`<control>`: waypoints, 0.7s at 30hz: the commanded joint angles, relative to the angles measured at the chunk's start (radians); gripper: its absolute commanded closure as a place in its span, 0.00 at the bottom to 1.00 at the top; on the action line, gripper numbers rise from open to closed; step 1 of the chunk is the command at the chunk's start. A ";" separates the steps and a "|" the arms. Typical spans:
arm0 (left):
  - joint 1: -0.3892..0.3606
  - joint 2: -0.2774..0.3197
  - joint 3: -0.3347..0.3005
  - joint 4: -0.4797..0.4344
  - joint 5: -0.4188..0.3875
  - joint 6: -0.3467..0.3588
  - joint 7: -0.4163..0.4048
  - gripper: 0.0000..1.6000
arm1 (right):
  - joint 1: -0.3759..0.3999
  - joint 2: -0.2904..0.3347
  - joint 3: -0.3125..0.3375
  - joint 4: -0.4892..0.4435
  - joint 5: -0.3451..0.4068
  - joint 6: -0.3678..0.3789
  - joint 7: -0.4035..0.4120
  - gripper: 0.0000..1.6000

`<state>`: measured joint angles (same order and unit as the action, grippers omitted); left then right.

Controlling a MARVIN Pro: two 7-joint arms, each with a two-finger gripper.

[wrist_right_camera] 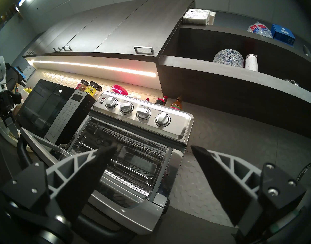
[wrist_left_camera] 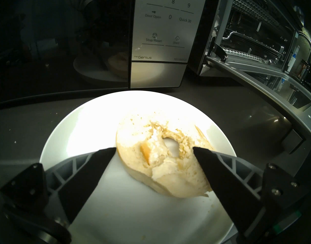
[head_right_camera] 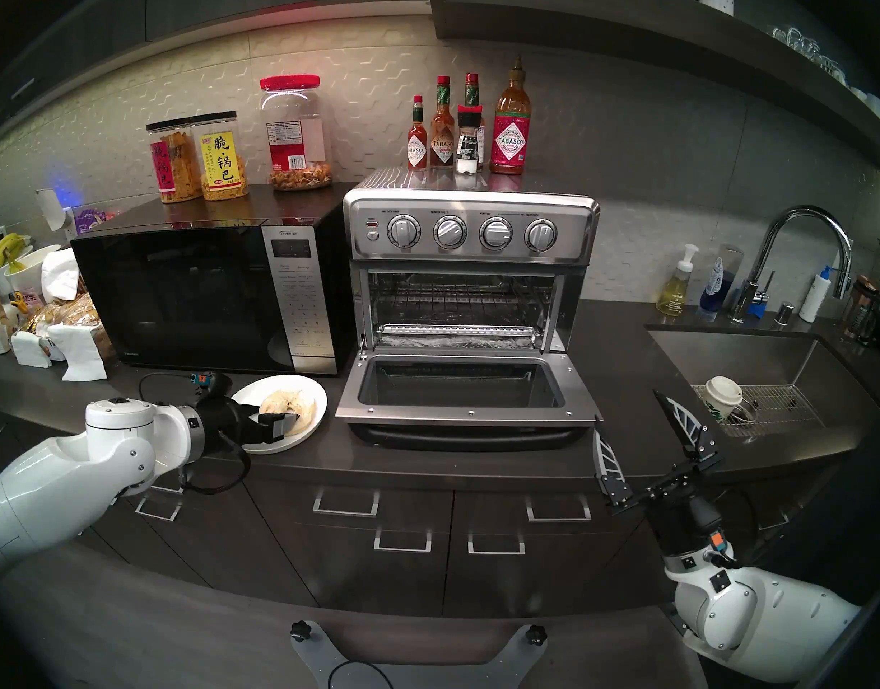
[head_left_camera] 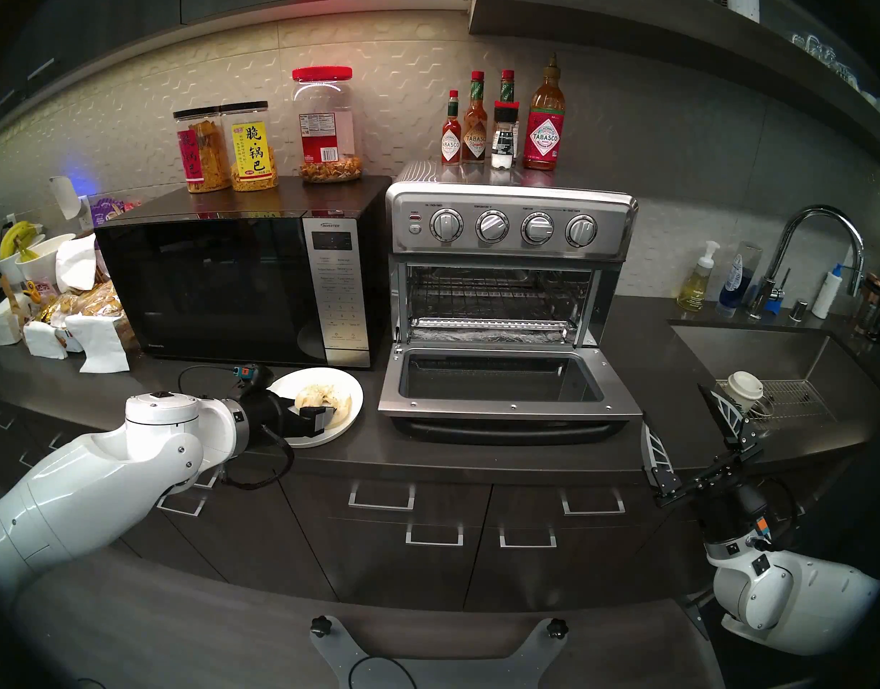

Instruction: Open the oven and place the bagel inside on the rack

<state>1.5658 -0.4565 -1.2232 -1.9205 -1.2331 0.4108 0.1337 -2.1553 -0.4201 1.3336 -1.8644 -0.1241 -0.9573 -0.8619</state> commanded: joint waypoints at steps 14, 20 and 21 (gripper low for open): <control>-0.106 -0.095 -0.023 0.043 0.036 0.021 0.009 0.00 | 0.004 0.000 0.005 -0.007 -0.003 -0.003 -0.004 0.00; -0.102 -0.095 -0.026 0.042 0.036 0.020 0.009 0.00 | 0.004 0.000 0.005 -0.007 -0.003 -0.003 -0.004 0.00; -0.114 -0.095 -0.018 0.045 0.035 0.023 0.009 0.00 | 0.004 0.000 0.005 -0.007 -0.003 -0.003 -0.004 0.00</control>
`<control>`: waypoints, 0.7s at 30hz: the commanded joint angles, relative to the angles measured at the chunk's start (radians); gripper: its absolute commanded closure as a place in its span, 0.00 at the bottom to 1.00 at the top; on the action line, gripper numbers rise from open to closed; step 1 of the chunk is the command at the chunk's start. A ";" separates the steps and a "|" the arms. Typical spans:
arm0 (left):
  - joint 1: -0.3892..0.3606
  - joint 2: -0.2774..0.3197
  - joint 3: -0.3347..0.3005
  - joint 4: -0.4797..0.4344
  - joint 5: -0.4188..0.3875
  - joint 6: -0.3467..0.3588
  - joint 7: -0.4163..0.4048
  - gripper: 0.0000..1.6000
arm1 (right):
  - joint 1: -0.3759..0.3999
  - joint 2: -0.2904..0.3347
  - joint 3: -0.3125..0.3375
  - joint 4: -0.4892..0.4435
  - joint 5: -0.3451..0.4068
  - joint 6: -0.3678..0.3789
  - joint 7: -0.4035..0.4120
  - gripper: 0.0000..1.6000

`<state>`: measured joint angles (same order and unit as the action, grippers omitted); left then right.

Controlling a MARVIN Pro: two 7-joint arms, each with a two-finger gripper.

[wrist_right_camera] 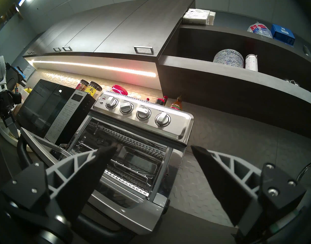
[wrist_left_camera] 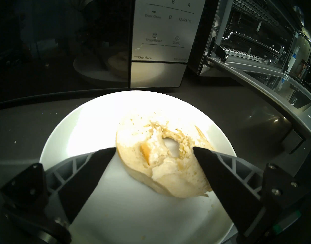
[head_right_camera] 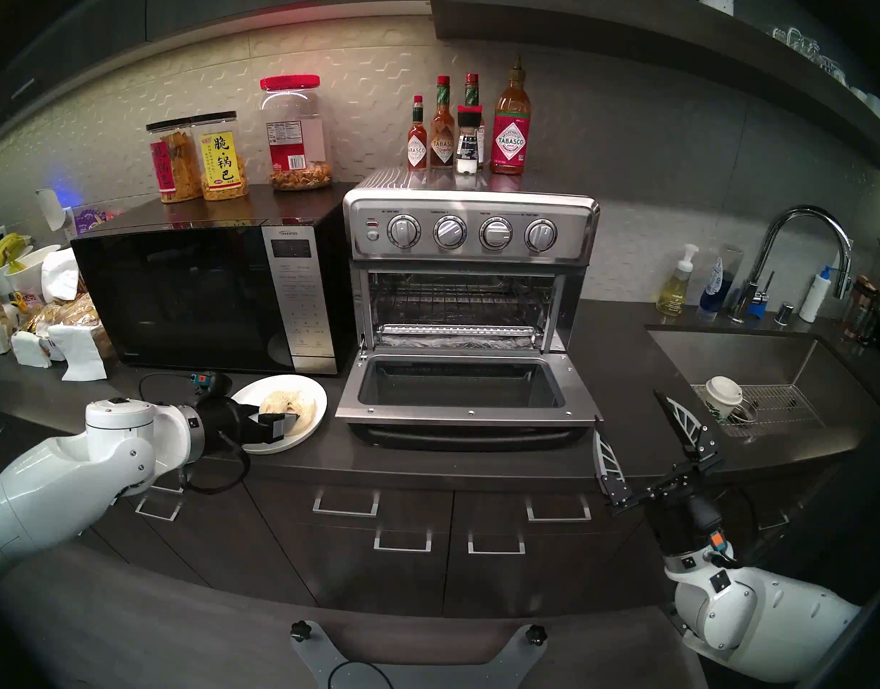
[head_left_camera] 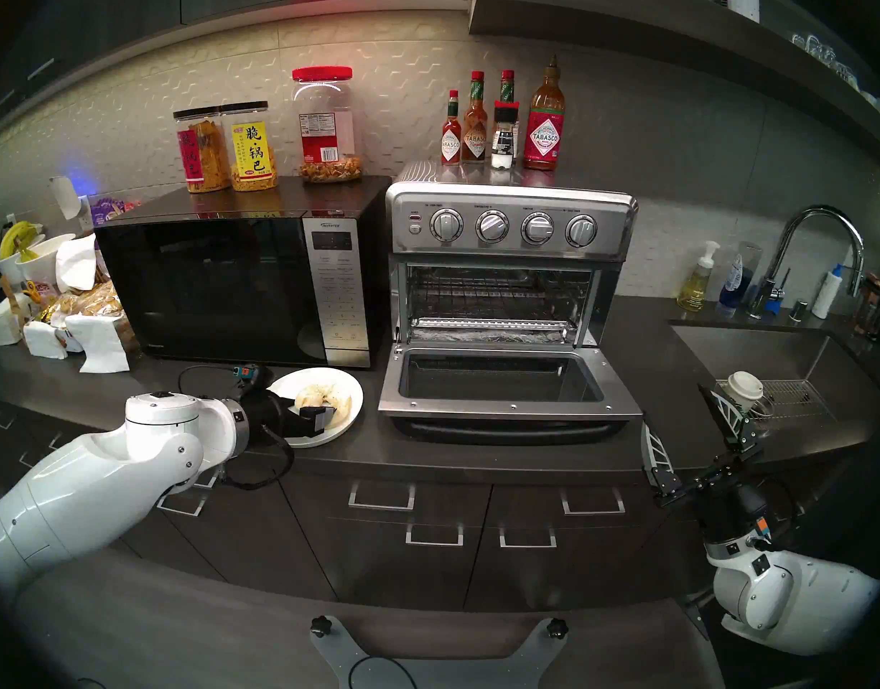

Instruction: Open the oven and place the bagel inside on the rack

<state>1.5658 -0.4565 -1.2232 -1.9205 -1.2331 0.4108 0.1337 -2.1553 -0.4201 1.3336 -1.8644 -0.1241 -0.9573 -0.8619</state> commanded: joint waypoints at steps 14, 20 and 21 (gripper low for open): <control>-0.107 -0.095 -0.023 0.043 0.036 0.022 0.009 0.00 | 0.004 0.000 0.005 -0.007 -0.003 -0.003 -0.004 0.00; -0.100 -0.095 -0.027 0.041 0.037 0.020 0.009 0.00 | 0.004 0.000 0.005 -0.007 -0.003 -0.003 -0.004 0.00; -0.100 -0.095 -0.028 0.041 0.037 0.020 0.009 0.00 | 0.004 0.000 0.005 -0.007 -0.003 -0.003 -0.004 0.00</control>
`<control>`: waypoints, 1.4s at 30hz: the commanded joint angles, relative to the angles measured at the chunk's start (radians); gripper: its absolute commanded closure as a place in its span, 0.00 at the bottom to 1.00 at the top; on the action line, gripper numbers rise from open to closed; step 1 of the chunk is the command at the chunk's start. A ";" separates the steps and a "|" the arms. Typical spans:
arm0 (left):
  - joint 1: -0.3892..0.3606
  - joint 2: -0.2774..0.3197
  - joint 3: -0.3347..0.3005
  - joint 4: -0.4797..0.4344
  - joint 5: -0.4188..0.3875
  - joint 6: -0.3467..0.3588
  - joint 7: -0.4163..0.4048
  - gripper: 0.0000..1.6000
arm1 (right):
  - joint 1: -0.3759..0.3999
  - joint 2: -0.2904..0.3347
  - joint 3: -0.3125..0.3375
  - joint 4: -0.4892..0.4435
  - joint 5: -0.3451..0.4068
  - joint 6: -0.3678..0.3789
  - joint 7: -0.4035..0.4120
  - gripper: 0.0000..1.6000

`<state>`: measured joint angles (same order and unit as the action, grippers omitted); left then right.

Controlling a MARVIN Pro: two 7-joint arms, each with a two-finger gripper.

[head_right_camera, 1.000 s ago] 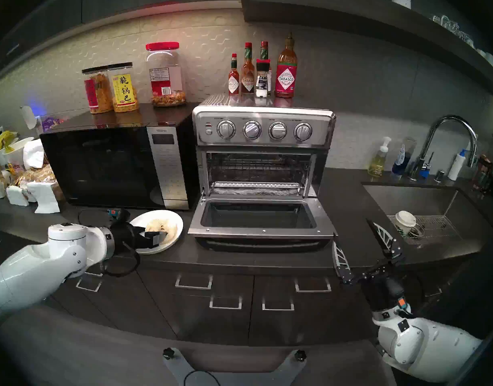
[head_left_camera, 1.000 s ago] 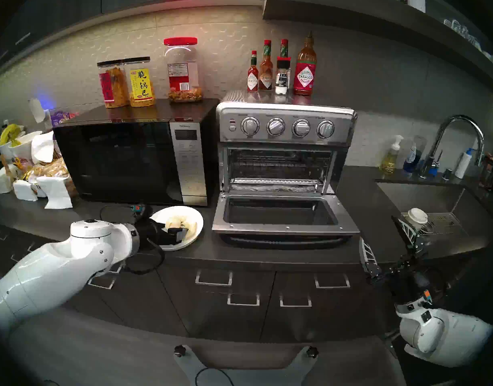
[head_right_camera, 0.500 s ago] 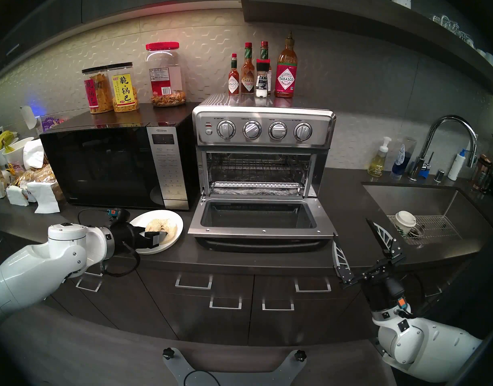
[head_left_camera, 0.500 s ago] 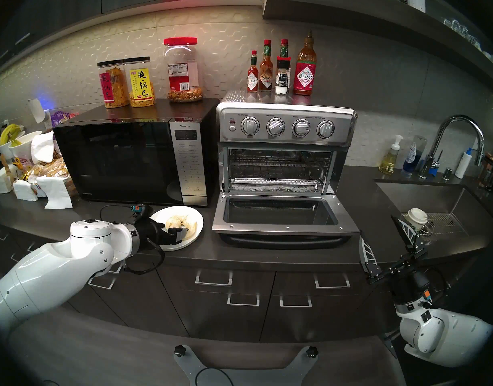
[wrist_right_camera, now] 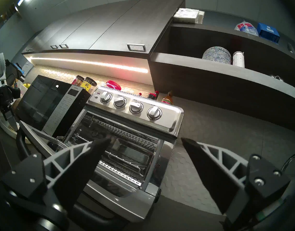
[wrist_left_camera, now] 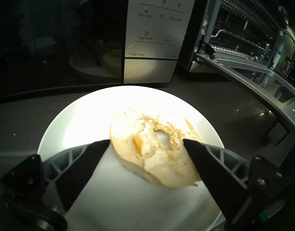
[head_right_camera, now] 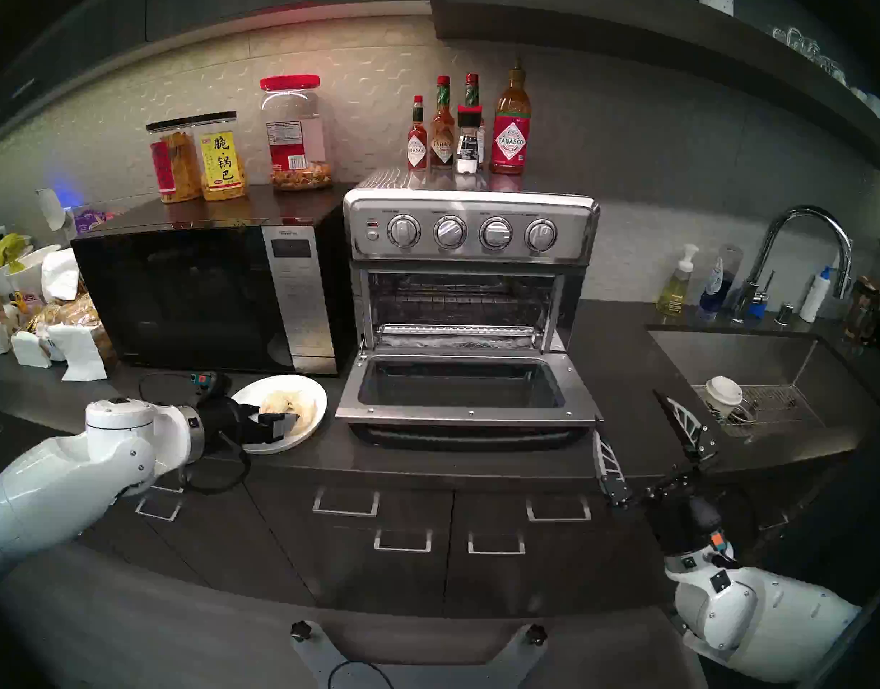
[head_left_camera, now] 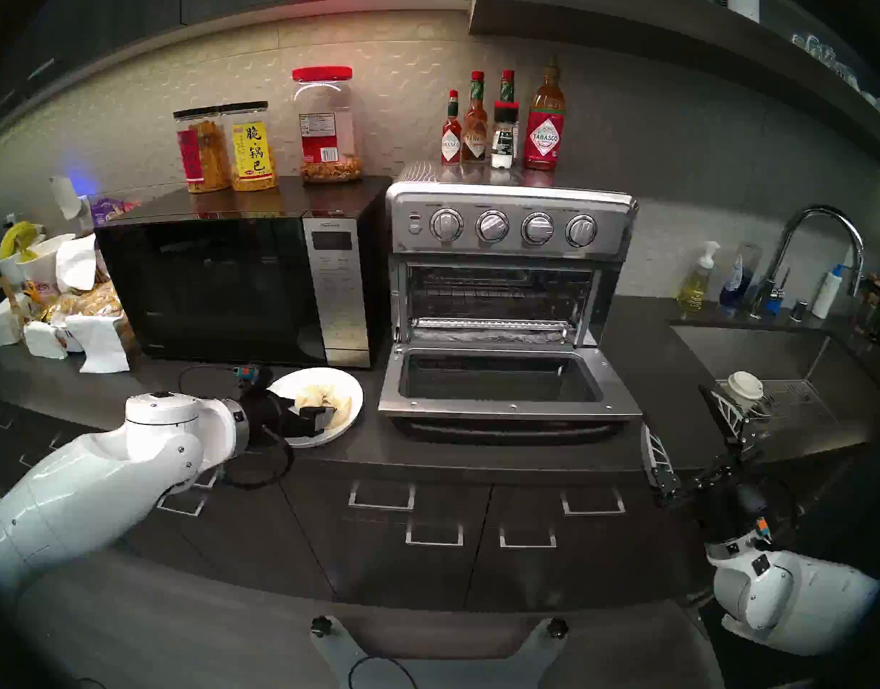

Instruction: Open the oven and place the bagel inside on the rack

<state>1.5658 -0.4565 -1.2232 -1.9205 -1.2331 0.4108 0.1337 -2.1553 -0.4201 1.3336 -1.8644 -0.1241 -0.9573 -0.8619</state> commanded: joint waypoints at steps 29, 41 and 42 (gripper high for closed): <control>-0.107 -0.071 -0.046 0.014 0.031 0.026 0.008 0.00 | 0.008 -0.002 -0.001 0.002 -0.006 -0.003 -0.002 0.00; -0.113 -0.042 -0.063 -0.003 0.024 0.040 0.005 0.00 | 0.007 -0.001 0.000 -0.001 -0.005 -0.003 -0.003 0.00; -0.099 -0.042 -0.073 -0.007 0.022 0.038 0.004 0.00 | 0.007 -0.001 0.000 -0.001 -0.005 -0.003 -0.003 0.00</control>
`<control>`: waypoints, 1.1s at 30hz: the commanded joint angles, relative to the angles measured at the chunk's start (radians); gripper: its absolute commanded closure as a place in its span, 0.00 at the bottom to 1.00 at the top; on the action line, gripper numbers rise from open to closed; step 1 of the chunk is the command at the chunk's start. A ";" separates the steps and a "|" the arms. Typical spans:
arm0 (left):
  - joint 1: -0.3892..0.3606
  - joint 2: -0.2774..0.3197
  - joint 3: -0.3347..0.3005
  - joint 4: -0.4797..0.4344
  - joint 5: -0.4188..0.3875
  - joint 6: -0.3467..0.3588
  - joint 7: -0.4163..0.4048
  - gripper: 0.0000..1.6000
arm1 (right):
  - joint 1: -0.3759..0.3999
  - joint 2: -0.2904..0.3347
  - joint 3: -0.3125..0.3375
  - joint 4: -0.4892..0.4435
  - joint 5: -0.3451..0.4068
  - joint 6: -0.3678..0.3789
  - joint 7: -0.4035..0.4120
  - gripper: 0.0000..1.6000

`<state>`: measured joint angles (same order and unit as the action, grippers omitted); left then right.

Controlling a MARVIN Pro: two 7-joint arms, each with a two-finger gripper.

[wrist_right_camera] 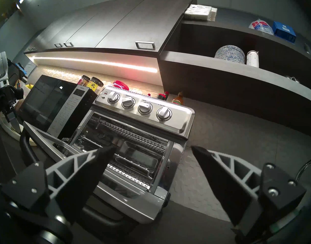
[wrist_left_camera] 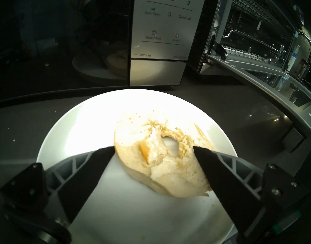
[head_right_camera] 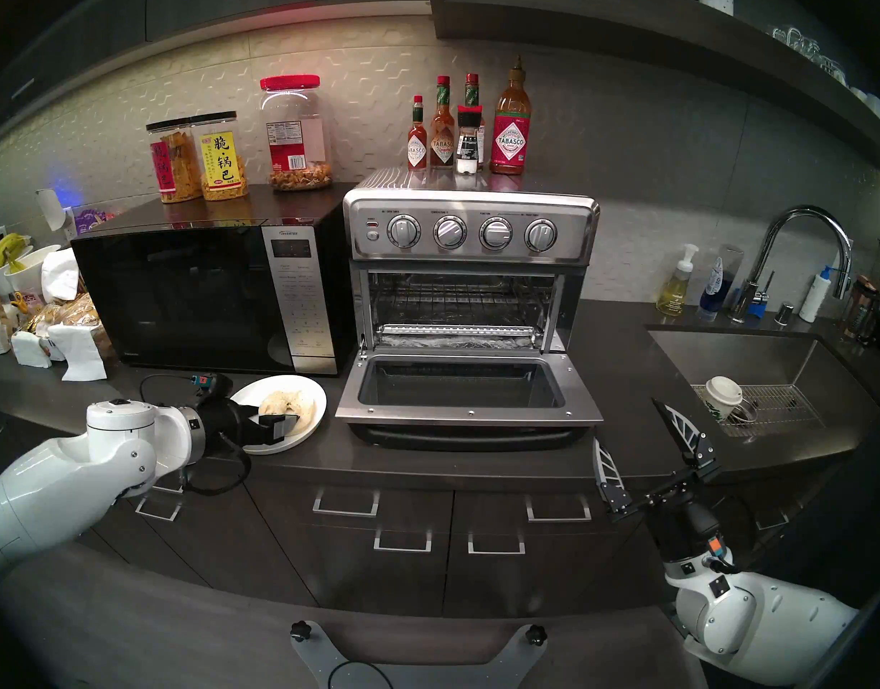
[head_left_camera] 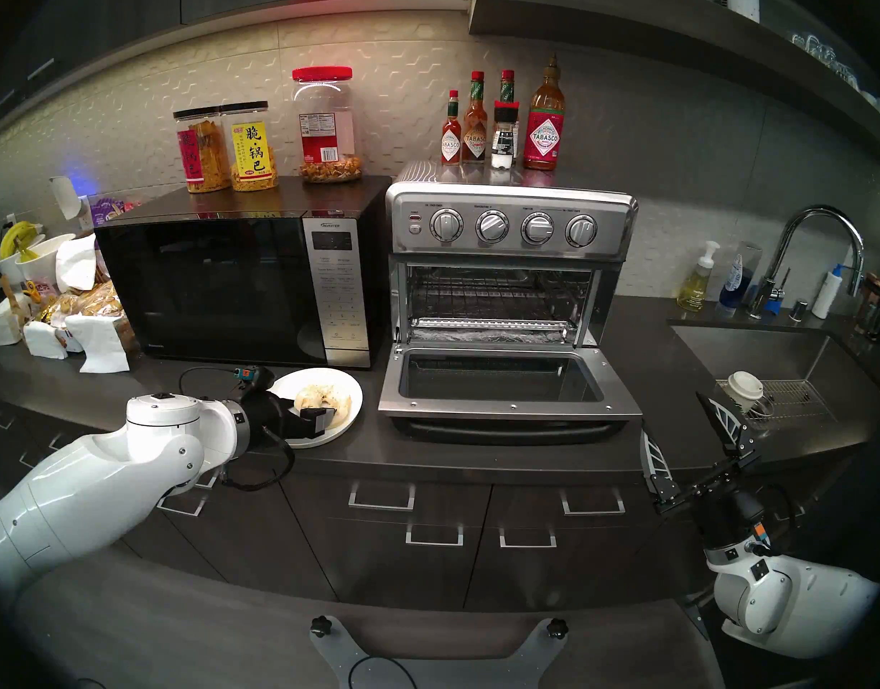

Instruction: Open the oven and place the bagel inside on the rack

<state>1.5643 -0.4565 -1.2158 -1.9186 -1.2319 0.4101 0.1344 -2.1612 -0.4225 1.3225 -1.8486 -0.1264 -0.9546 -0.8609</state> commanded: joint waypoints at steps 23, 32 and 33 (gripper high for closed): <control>-0.105 -0.035 -0.076 -0.006 0.010 0.052 -0.001 0.00 | 0.012 0.002 0.013 -0.018 -0.003 -0.005 -0.005 0.00; -0.106 -0.005 -0.087 -0.013 0.006 0.067 -0.001 0.00 | 0.012 0.002 0.013 -0.018 -0.003 -0.005 -0.005 0.00; -0.106 -0.005 -0.090 -0.015 -0.001 0.067 -0.003 0.00 | 0.012 0.002 0.012 -0.018 -0.003 -0.005 -0.005 0.00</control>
<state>1.5643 -0.4565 -1.2158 -1.9186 -1.2318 0.4102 0.1344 -2.1597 -0.4207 1.3261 -1.8525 -0.1264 -0.9553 -0.8621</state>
